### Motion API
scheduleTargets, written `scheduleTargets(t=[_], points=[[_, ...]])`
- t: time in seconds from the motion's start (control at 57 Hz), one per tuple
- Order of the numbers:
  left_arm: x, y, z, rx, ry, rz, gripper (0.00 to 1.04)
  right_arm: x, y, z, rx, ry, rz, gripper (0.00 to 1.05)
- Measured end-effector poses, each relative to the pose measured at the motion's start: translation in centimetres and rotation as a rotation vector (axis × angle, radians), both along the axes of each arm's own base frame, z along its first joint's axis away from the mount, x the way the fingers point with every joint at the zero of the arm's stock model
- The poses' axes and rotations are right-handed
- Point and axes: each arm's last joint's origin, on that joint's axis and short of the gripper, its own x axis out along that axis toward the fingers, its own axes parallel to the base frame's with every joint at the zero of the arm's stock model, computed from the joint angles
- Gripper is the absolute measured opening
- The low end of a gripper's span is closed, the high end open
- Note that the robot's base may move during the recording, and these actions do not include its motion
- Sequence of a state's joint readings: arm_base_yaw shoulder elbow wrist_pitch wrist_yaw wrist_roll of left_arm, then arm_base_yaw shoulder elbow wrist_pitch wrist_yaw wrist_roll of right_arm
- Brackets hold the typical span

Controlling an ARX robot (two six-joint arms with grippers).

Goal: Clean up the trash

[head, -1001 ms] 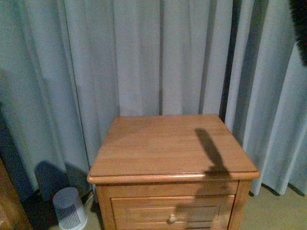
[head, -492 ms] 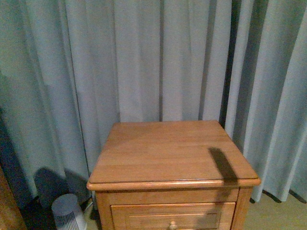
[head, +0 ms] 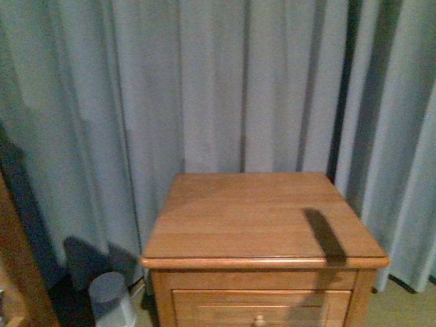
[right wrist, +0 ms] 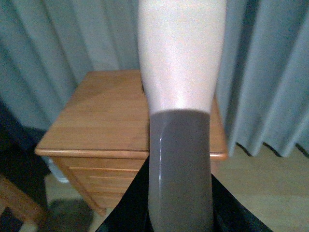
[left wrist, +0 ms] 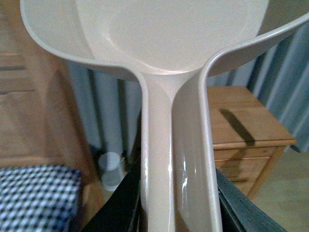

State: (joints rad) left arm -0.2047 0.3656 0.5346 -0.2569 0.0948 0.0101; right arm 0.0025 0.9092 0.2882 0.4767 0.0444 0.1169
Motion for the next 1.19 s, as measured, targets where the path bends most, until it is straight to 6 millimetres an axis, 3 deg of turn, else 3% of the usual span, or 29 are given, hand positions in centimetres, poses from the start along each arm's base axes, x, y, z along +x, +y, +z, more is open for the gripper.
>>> scheduleTargets(t=[1.194], points=[[0.01,0.06,-0.23,0.001,0.003,0.013,0.27,-0.03,0.09,-0.03,0.001,-0.001,0.011,0.19]])
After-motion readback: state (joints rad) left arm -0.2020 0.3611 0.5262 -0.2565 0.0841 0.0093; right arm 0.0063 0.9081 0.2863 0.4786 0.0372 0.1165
